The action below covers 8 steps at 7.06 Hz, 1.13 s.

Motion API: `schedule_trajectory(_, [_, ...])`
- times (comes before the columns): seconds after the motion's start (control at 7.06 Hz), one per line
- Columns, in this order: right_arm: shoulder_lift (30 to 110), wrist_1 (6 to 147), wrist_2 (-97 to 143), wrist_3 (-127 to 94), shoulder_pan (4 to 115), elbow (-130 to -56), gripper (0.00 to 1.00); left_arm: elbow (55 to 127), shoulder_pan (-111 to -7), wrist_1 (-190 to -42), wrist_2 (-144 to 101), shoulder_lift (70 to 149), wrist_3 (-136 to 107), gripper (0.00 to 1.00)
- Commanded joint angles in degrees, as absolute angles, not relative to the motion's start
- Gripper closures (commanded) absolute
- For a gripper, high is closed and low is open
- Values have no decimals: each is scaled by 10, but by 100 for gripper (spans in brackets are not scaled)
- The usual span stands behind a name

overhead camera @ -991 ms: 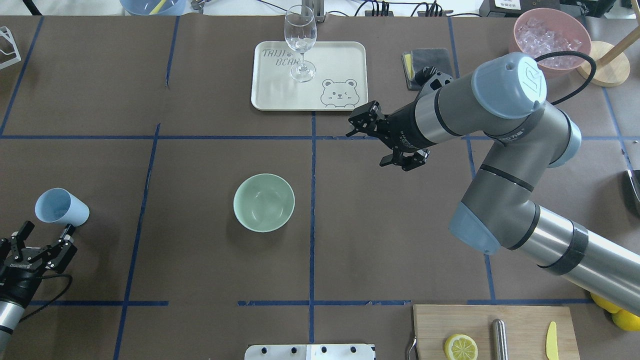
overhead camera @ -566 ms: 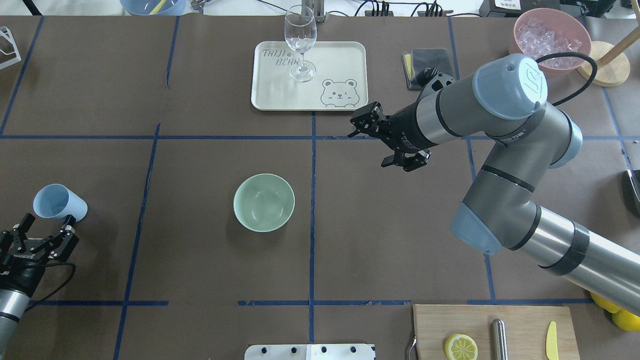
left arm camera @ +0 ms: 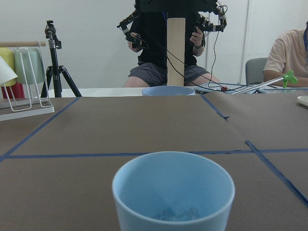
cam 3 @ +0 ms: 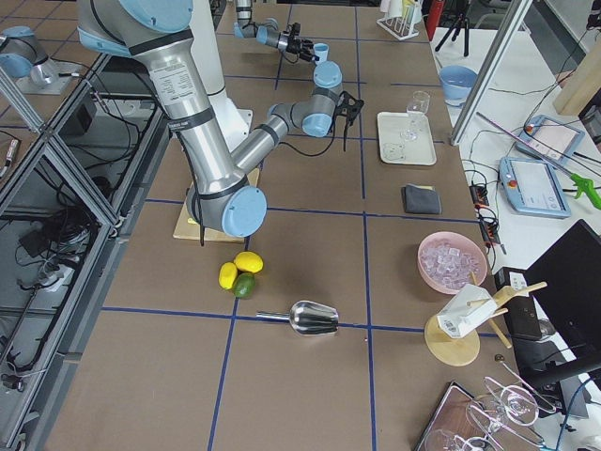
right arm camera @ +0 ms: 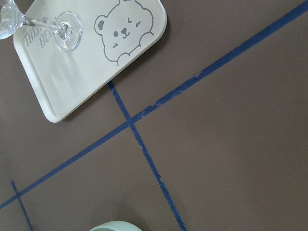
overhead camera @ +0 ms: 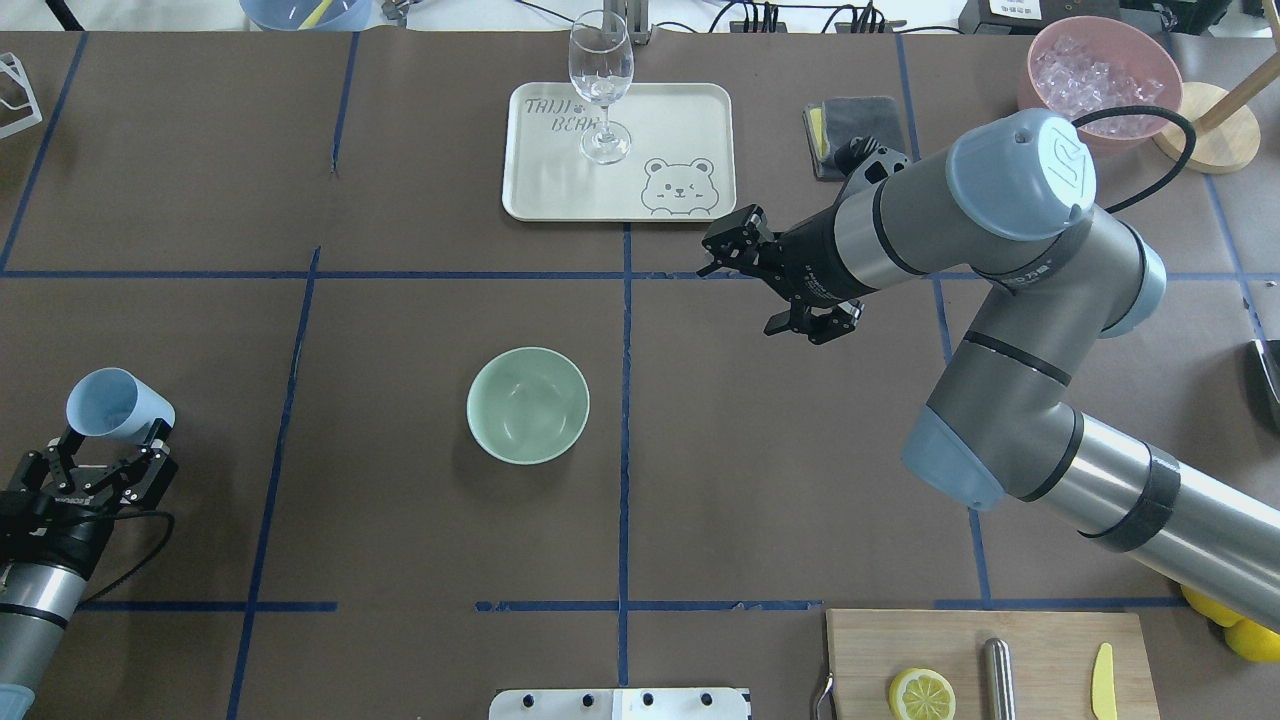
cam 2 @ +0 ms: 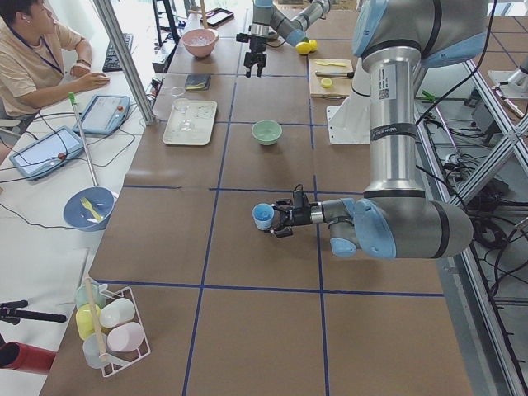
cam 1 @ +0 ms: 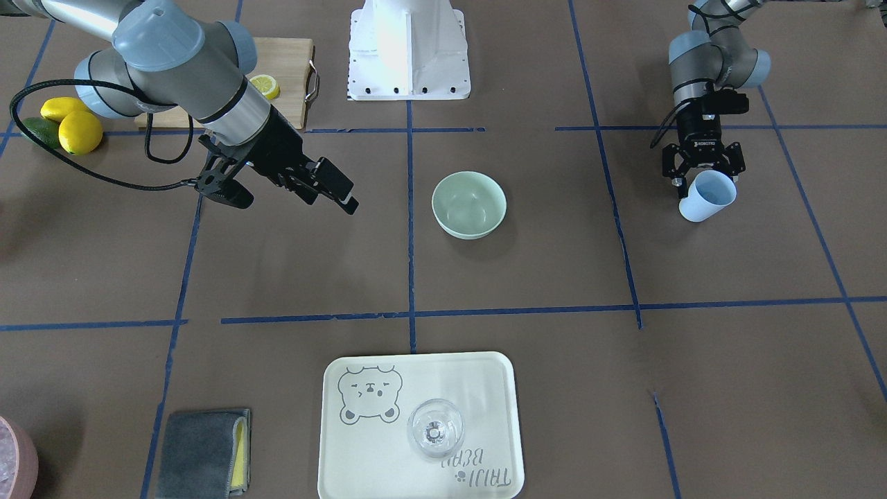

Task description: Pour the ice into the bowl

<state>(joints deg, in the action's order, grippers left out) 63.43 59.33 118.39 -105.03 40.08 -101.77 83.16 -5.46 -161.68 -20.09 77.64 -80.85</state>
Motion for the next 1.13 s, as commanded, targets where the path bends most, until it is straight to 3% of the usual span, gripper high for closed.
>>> schedule_trajectory(0.0, [636, 593, 1184, -1050, 401, -1018, 0, 809, -82, -1616, -210, 822, -786, 1])
schedule_trajectory(0.42, [635, 593, 1184, -1049, 401, -1017, 0, 805, -103, -1617, -220, 824, -774, 1])
schedule_trajectory(0.71, [635, 593, 1182, -1049, 400, -1015, 0, 807, -105, -1624, -223, 826, -726, 99])
schedule_trajectory(0.99, [635, 593, 1182, -1049, 399, -1015, 0, 837, -112, -1688, -254, 827, -638, 100])
